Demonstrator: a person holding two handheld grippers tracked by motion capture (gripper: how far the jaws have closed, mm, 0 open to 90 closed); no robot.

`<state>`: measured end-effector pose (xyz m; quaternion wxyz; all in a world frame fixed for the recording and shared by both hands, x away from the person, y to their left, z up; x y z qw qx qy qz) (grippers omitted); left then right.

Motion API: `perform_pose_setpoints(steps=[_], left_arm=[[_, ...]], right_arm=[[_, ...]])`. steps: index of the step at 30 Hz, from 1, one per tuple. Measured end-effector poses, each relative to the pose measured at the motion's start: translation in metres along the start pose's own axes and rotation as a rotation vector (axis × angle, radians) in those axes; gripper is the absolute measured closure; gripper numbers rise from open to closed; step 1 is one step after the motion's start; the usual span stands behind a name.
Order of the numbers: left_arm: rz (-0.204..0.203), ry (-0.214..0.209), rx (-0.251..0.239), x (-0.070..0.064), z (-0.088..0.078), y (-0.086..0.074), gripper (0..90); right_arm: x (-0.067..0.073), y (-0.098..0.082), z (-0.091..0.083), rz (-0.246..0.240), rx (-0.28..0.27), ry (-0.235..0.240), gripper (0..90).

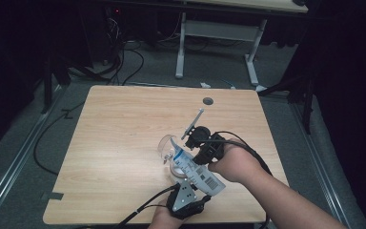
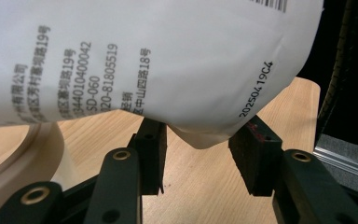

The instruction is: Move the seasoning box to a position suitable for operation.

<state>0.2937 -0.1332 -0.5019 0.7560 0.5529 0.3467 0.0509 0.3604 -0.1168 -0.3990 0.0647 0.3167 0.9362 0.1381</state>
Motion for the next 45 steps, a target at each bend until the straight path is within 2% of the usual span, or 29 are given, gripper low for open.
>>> perform_pose_setpoints(steps=[25, 45], left_arm=[[-0.001, 0.031, 0.004, 0.014, -0.003, -0.005, 57.7], [-0.009, 0.048, 0.013, 0.020, -0.002, -0.010, 58.6]], right_arm=[[0.000, -0.003, -0.002, -0.001, 0.004, -0.005, 89.7], [0.000, -0.007, -0.004, 0.006, -0.001, -0.004, 89.8]])
Point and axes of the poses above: each handheld gripper's, and its own axes: z roughly forward along the jaws, y roughly out of its top, x roughly to its left, the point moved 8 cm from there along z, roughly forward along the jaws, and after that the axes turned 5 degrees about -x, right-handed, at the moved point
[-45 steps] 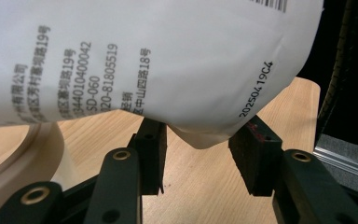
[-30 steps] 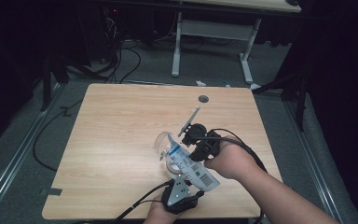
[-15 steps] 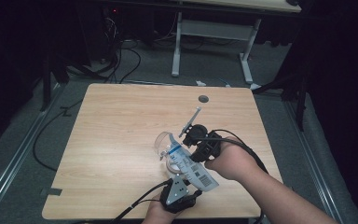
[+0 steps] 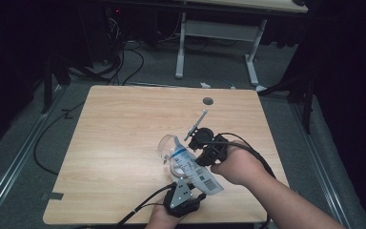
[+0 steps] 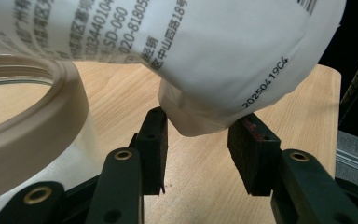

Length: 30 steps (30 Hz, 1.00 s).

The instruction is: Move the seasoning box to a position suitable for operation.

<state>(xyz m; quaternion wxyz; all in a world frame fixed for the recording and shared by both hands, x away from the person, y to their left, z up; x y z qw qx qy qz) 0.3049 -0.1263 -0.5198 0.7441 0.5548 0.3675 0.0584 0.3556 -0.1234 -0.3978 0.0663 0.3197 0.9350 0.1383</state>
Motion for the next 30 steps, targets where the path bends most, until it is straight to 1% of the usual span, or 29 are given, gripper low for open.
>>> perform_pose_setpoints(steps=[9, 10, 11, 12, 15, 17, 19, 21, 24, 28, 30], left_arm=[[0.011, -0.006, 0.004, -0.001, -0.002, -0.001, 55.2], [0.011, -0.007, 0.006, -0.001, -0.003, -0.001, 54.5], [0.007, -0.008, 0.008, -0.001, -0.003, -0.001, 52.7], [-0.001, -0.010, 0.013, -0.001, -0.004, -0.001, 52.7], [0.024, -0.017, 0.015, -0.002, -0.007, -0.002, 51.4], [0.032, -0.017, 0.018, 0.000, -0.009, -0.003, 51.0], [0.024, -0.012, 0.015, 0.002, -0.012, -0.002, 51.1], [0.027, -0.008, 0.012, 0.005, -0.014, -0.002, 51.1], [0.019, -0.005, 0.005, 0.007, -0.017, 0.001, 51.2], [0.024, -0.002, -0.003, 0.009, -0.022, 0.004, 51.4], [0.032, 0.002, -0.002, 0.012, -0.026, 0.005, 51.3]], right_arm=[[-0.001, 0.001, 0.000, 0.000, -0.001, -0.003, 90.0], [0.000, 0.001, 0.001, 0.001, -0.005, 0.002, 90.0], [-0.001, 0.002, 0.001, 0.003, -0.003, -0.004, 90.0], [-0.001, 0.002, 0.001, 0.003, -0.003, -0.004, 90.0], [-0.001, 0.002, 0.002, -0.003, -0.001, 0.000, 90.0], [-0.001, 0.003, 0.002, -0.003, -0.002, 0.001, 90.0], [-0.001, 0.003, 0.002, -0.001, -0.003, 0.001, 90.0], [-0.001, 0.003, 0.001, -0.002, -0.002, 0.000, 90.0], [-0.002, 0.002, 0.002, -0.001, -0.004, -0.001, 90.0], [-0.004, 0.001, 0.002, 0.000, -0.003, 0.003, 89.9], [-0.004, 0.001, 0.002, 0.002, -0.002, 0.004, 89.9]])
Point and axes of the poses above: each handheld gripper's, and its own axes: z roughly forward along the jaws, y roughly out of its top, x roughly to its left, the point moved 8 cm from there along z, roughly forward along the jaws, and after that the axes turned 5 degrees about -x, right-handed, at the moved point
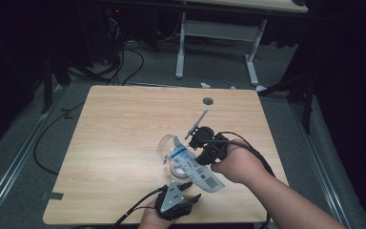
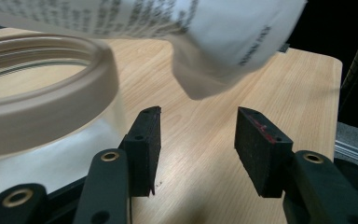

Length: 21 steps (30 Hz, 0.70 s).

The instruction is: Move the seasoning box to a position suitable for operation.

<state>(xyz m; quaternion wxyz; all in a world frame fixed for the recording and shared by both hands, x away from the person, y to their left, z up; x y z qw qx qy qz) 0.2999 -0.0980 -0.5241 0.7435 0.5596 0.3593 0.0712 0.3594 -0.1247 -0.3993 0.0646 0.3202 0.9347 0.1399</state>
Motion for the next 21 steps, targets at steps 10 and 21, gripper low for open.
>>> perform_pose_setpoints(steps=[10, 21], left_arm=[[0.032, 0.051, -0.018, 0.027, -0.035, 0.019, 50.9], [0.061, 0.223, -0.154, 0.100, -0.074, 0.075, 50.8]], right_arm=[[0.001, -0.001, -0.001, -0.017, -0.001, 0.000, 89.9], [-0.002, -0.007, -0.001, -0.010, 0.000, -0.010, 89.9]])
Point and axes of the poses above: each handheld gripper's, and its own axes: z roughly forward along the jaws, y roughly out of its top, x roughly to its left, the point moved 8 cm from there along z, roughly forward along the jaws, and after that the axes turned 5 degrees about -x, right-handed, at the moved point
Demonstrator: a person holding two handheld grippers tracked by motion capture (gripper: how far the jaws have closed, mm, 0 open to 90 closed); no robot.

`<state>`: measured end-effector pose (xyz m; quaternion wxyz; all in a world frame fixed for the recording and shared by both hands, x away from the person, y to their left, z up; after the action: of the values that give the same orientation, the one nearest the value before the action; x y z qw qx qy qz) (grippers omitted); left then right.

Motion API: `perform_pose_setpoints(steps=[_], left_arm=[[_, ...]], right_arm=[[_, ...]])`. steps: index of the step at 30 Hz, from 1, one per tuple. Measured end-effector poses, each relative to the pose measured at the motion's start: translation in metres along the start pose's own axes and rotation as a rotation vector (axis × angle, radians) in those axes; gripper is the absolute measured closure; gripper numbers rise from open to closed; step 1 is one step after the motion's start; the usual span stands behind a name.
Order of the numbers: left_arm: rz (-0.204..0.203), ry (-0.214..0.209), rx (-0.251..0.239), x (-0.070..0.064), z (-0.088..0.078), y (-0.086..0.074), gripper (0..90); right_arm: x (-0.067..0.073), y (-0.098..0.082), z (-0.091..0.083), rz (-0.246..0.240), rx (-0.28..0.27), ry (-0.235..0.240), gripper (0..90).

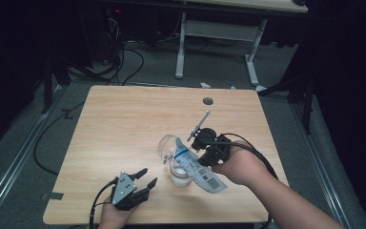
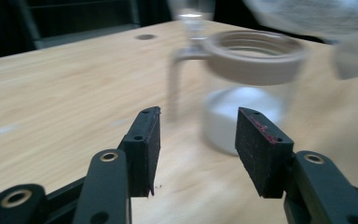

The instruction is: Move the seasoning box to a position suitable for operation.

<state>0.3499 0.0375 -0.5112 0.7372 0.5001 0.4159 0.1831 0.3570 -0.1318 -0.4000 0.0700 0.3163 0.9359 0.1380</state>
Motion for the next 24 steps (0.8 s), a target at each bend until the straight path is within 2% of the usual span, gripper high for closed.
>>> perform_pose_setpoints(steps=[2, 8, 16, 24], left_arm=[[-0.022, 0.038, -0.009, 0.016, -0.002, 0.006, 50.6], [-0.063, 0.085, -0.027, 0.038, -0.003, 0.014, 50.6], [-0.077, 0.089, -0.034, 0.040, -0.003, 0.015, 50.5], [-0.089, 0.089, -0.033, 0.040, -0.004, 0.016, 50.5]], right_arm=[[-0.002, -0.002, -0.001, 0.004, 0.000, -0.001, 89.9], [-0.008, -0.008, -0.002, 0.027, -0.008, -0.001, 89.8], [-0.018, -0.015, -0.003, 0.047, -0.016, -0.014, 89.8], [-0.040, -0.025, 0.001, 0.092, -0.007, -0.041, 89.8]])
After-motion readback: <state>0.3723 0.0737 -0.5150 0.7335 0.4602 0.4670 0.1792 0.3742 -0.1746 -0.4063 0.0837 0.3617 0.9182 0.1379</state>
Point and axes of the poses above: each handheld gripper's, and its own axes: z roughly forward along the jaws, y roughly out of its top, x roughly to its left, the point moved 8 cm from there along z, roughly forward along the jaws, and after that the axes turned 5 degrees about -x, right-handed, at the moved point
